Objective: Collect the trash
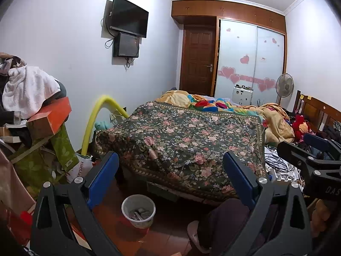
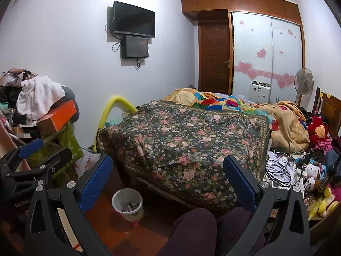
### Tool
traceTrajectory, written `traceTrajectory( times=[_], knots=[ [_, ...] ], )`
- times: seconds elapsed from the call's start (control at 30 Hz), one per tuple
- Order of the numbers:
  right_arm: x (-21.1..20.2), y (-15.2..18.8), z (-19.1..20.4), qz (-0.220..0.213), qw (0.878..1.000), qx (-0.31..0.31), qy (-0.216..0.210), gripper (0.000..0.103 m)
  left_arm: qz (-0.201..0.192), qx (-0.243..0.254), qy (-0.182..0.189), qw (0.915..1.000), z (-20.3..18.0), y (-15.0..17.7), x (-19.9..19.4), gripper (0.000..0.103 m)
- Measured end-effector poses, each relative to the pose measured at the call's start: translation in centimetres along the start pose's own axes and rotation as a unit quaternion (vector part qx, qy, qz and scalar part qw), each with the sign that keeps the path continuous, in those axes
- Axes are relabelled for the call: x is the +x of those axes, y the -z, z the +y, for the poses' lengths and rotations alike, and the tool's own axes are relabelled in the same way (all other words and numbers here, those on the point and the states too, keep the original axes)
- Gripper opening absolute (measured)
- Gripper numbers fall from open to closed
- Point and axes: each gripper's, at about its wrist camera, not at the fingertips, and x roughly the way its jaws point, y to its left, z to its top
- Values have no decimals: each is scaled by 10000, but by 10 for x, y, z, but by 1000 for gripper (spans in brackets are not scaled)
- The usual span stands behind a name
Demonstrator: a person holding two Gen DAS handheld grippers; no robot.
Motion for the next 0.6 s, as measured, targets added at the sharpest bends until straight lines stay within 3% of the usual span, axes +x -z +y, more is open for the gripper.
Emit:
traceTrajectory(
  times=[0.6],
  knots=[
    [0,1,-5,12,10000,-2,-28,103,-8,98,96,9999,-1,4,1,99]
  ],
)
